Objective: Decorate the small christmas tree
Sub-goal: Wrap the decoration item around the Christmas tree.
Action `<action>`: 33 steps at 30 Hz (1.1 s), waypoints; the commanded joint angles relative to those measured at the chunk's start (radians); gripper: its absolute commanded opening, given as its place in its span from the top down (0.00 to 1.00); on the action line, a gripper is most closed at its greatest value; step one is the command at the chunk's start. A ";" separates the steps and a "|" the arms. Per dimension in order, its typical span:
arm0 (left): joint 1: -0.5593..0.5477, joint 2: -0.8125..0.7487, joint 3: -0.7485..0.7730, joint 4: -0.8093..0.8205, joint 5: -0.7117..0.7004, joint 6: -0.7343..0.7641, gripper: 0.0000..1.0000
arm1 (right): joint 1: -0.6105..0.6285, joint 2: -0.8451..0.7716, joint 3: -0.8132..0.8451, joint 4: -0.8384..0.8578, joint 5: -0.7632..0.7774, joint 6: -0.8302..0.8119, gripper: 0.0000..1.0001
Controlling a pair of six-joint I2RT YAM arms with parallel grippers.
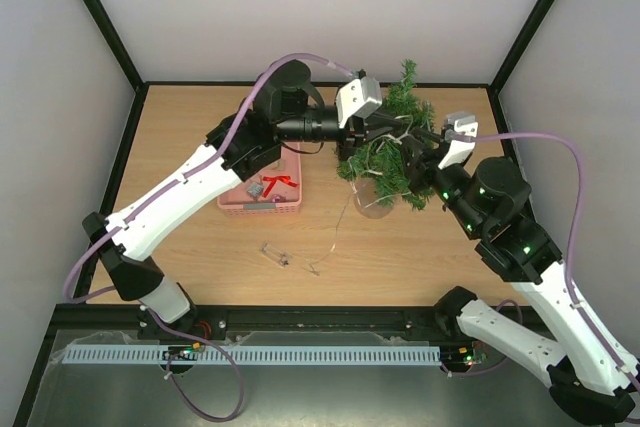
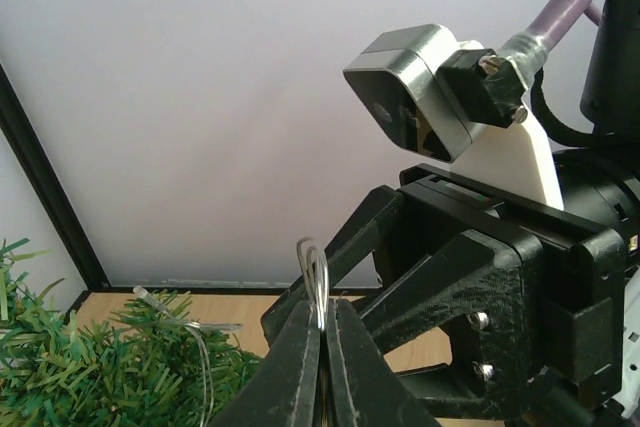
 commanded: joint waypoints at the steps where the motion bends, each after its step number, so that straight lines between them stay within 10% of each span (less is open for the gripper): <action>1: 0.003 -0.033 -0.013 0.048 0.022 -0.015 0.98 | -0.003 -0.030 -0.002 -0.044 -0.034 -0.058 0.65; 10: 0.003 -0.048 -0.039 0.078 0.066 -0.050 0.98 | -0.003 -0.070 -0.030 0.009 -0.037 -0.102 0.98; 22: -0.019 -0.336 -0.544 0.219 -0.271 -0.202 0.56 | -0.003 -0.121 -0.076 0.109 0.117 -0.086 0.98; 33: -0.129 -0.383 -0.962 0.300 -0.396 -0.343 0.52 | -0.003 -0.101 -0.048 0.123 0.117 -0.041 0.98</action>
